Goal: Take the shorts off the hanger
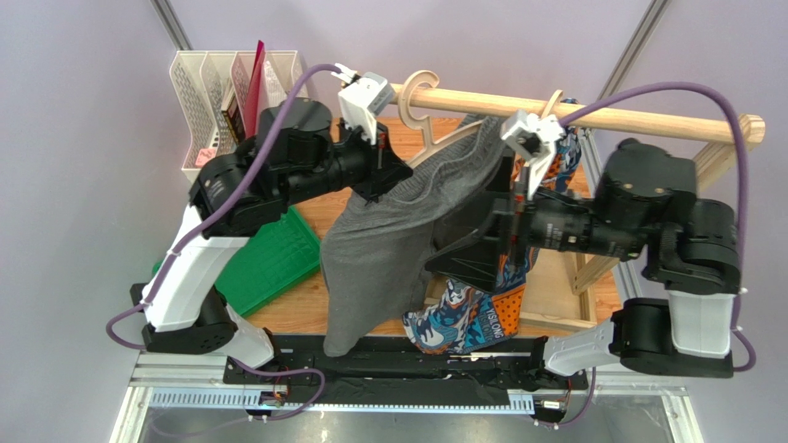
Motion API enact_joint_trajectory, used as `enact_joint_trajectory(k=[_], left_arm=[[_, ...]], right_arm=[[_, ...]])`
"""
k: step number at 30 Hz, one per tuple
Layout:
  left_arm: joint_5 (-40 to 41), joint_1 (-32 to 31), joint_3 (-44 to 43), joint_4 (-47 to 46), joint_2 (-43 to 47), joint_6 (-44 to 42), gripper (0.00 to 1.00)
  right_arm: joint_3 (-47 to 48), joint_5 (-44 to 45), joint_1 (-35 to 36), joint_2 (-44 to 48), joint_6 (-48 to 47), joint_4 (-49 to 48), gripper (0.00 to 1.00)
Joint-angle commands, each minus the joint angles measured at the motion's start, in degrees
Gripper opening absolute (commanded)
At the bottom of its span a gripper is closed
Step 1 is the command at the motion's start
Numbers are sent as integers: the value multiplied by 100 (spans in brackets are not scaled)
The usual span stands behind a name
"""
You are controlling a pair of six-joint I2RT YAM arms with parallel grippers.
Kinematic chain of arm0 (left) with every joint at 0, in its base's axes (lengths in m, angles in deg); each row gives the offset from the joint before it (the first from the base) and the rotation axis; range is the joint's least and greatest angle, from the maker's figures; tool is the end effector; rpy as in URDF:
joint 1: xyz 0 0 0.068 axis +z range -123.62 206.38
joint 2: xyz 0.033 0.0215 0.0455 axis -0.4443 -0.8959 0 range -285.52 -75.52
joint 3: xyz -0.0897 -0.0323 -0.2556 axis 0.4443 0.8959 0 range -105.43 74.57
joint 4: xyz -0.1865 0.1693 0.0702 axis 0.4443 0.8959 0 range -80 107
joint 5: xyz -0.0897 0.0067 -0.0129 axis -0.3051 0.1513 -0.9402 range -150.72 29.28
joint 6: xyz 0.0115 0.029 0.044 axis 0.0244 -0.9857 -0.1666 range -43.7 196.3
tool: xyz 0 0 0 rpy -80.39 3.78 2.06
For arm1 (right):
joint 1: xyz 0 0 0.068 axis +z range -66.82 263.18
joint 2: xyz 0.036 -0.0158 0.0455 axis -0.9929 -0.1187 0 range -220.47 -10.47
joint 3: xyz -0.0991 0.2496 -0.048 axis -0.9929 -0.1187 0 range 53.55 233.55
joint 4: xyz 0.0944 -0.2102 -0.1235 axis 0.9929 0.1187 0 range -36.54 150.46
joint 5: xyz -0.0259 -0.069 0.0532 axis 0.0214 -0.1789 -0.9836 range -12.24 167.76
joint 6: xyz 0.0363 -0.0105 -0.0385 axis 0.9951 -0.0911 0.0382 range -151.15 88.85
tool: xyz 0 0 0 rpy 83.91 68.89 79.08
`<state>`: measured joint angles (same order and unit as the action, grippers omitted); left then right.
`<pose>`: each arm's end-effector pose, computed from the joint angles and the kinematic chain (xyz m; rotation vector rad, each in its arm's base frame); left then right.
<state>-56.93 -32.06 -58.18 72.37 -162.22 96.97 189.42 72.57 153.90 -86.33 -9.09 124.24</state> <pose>0.1261 -0.2005 0.5643 0.5861 1.8630 -0.8816 0.0411 0.1270 0.5912 -0.8628 1.7325 1.2195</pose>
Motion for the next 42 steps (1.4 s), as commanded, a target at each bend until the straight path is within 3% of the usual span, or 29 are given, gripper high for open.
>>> enact_joint_trajectory(k=[1, 10, 18, 23, 37, 42], left_arm=[[-10, -19, -207, -471, 574, 52, 0], [-142, -19, -349, -251, 1039, -159, 0], [-406, -19, 749, -410, 1655, -589, 0], [-98, -19, 1304, -471, 1919, -915, 0], [-54, -19, 1357, -375, 1920, -599, 0], [-124, -19, 1366, -427, 1920, -520, 0]], right_arm=[[-42, 1283, 232, -18, -378, -239, 97], [-615, 1749, 232, 45, -580, -1040, 98], [-597, 2654, 232, -175, -923, -1602, 98], [-492, 3164, 232, -394, -1037, -1980, 92], [-703, 3288, 267, -887, -1389, -2438, 70], [-896, 3446, 311, -931, -1512, -2631, 66]])
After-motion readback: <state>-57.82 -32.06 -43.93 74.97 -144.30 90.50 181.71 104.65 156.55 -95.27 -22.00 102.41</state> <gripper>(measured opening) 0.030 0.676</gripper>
